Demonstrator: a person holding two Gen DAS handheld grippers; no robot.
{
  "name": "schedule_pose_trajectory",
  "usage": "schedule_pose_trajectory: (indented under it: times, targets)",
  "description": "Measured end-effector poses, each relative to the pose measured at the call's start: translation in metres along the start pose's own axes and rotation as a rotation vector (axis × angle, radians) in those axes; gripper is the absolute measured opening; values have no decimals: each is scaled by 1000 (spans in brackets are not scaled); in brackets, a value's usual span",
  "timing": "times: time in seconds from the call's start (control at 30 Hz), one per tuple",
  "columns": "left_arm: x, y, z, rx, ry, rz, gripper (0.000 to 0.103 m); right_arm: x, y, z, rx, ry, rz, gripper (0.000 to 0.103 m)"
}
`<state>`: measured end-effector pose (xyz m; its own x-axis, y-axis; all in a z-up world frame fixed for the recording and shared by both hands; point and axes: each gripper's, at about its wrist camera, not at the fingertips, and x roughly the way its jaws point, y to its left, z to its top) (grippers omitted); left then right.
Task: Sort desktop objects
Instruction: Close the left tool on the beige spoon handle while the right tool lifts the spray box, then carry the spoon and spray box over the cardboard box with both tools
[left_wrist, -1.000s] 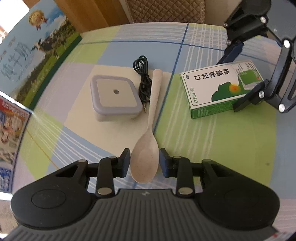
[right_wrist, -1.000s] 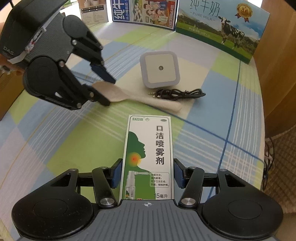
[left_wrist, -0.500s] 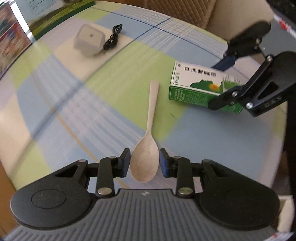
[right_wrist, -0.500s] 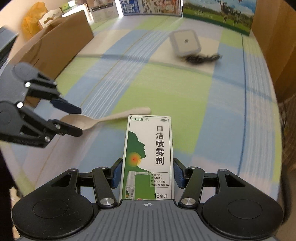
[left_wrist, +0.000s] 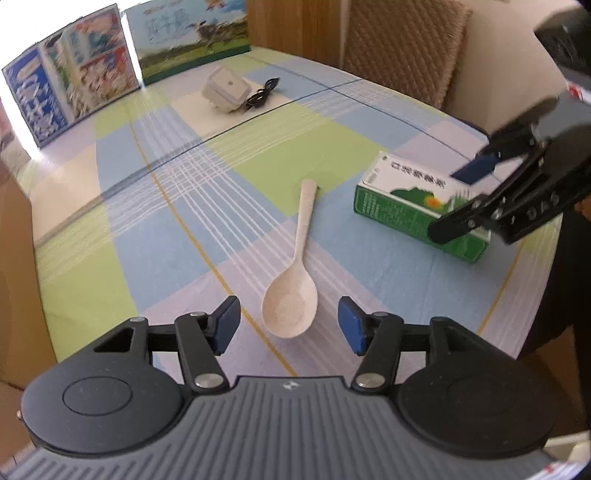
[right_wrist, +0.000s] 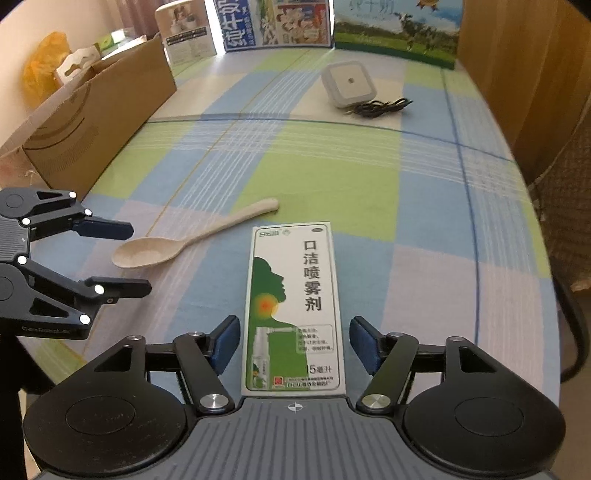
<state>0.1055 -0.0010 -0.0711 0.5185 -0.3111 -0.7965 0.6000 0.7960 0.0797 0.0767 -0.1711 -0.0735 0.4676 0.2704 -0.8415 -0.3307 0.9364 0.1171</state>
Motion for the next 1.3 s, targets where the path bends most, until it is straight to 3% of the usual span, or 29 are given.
schedule_pose_trajectory:
  times: [0.23,0.57,0.9,1.07,1.13,1.3]
  targets:
    - [3,2,-8,40,-18,-17,48,-3,0,-4,47,-41,3,64]
    - [8,9,-5,63,-25,-48,27,6,-1,-3,51,-55,-22,64]
    - [-5,5,-18,-175,-12,-19,26,14,8,-10,18,-79,-72,64]
    - [-10,-4,-23,-234,-19,22,26,15,9,-11,38,-109,-87,63]
    - [-11,-5,-23,-251,-18,30,26,16,13,-12,15,-113,-95,53]
    - [-14,-12,-22,-251,-13,34,26,12,18,-13,-15,-113,-109,53]
